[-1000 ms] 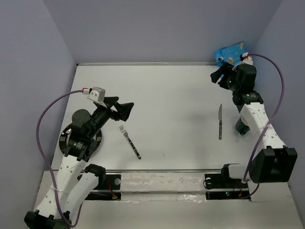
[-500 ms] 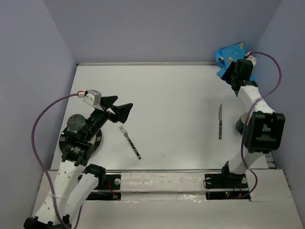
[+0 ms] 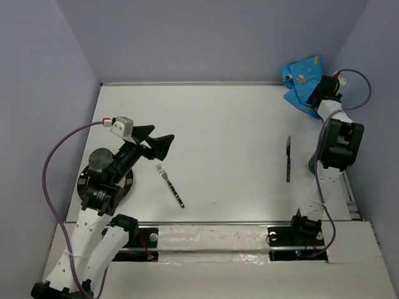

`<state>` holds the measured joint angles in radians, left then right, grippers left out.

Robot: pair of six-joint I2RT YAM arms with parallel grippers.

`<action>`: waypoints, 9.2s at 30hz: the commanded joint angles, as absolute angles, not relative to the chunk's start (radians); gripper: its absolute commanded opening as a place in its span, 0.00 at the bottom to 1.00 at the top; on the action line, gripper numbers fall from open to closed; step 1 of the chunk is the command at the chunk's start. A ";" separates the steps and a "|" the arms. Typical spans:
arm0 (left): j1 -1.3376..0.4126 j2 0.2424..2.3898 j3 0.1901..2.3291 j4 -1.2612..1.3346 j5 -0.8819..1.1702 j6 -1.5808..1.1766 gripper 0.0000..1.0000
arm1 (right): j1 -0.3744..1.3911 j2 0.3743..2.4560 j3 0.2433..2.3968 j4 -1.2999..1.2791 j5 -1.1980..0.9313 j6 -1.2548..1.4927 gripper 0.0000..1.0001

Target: Set the dinner table for one person

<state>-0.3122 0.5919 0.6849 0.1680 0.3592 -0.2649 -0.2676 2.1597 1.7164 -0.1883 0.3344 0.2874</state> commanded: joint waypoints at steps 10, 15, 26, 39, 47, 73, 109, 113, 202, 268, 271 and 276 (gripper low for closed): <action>-0.307 0.626 0.703 0.216 0.374 -0.270 0.99 | -0.296 2.339 1.976 -0.256 0.380 0.163 0.67; -0.307 0.629 0.701 0.219 0.374 -0.268 0.99 | -0.296 2.388 2.055 -0.297 0.367 0.156 0.65; -0.296 0.624 0.703 0.218 0.371 -0.264 0.99 | -0.296 2.439 2.118 -0.354 0.374 0.123 0.53; -0.298 0.615 0.703 0.216 0.371 -0.264 0.99 | -0.296 2.338 2.001 -0.299 0.251 0.187 0.00; -0.296 0.617 0.701 0.219 0.359 -0.268 0.99 | -0.158 1.978 1.766 -0.038 0.118 0.130 0.00; -0.281 0.649 0.706 0.164 0.153 -0.308 0.99 | 0.118 1.589 1.324 0.160 -0.410 0.340 0.00; -0.742 1.155 0.862 0.229 -0.151 -0.436 0.65 | 0.373 1.373 0.776 -0.158 0.172 0.406 0.60; -0.844 1.368 0.992 0.219 -0.299 -0.322 0.65 | 0.373 1.390 0.770 -0.134 0.111 0.416 0.60; -0.345 1.400 1.182 0.075 -0.295 -0.206 0.00 | 0.260 1.227 1.019 -0.144 0.126 0.396 0.00; -0.333 0.874 0.752 -0.008 -0.144 -0.425 0.57 | 1.175 2.037 1.285 0.003 -0.034 0.269 0.21; -0.333 0.868 0.749 -0.008 -0.144 -0.426 0.57 | 1.207 2.036 1.287 0.003 -0.022 0.241 0.18; -0.333 0.867 0.733 -0.008 -0.144 -0.436 0.57 | 1.216 2.025 1.284 0.003 0.017 0.255 0.28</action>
